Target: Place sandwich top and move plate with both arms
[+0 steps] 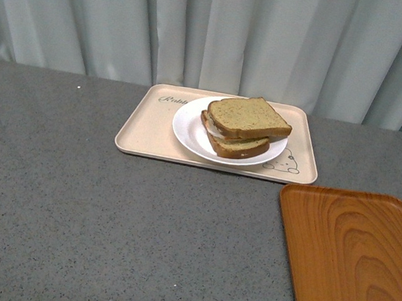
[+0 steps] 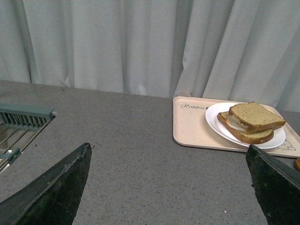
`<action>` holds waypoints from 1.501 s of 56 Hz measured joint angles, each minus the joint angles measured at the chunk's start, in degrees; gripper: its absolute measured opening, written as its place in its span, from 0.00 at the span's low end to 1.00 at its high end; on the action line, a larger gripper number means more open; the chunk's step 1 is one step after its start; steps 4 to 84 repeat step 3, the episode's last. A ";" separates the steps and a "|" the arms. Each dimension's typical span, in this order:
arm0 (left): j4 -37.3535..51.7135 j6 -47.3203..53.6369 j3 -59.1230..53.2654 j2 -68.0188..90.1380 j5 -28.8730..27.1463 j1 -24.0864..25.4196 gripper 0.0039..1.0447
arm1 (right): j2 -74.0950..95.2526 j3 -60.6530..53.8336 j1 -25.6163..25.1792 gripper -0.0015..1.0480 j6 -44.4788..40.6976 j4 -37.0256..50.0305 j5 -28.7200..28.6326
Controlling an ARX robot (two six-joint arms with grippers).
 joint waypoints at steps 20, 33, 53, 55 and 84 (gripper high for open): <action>0.00 0.02 0.00 0.00 0.02 0.00 0.94 | 0.00 0.00 0.00 0.91 0.00 0.00 -0.02; 0.00 0.02 0.00 0.00 0.02 0.00 0.94 | 0.00 0.00 0.00 0.91 0.00 0.00 -0.02; 0.00 0.02 0.00 0.00 0.02 0.00 0.94 | 0.00 0.00 0.00 0.91 0.00 0.00 -0.02; 0.00 0.02 0.00 0.00 0.02 0.00 0.94 | 0.00 0.00 0.00 0.91 0.00 0.00 -0.02; 0.00 0.02 0.00 0.00 0.02 0.00 0.94 | 0.00 0.00 0.00 0.91 0.00 0.00 -0.02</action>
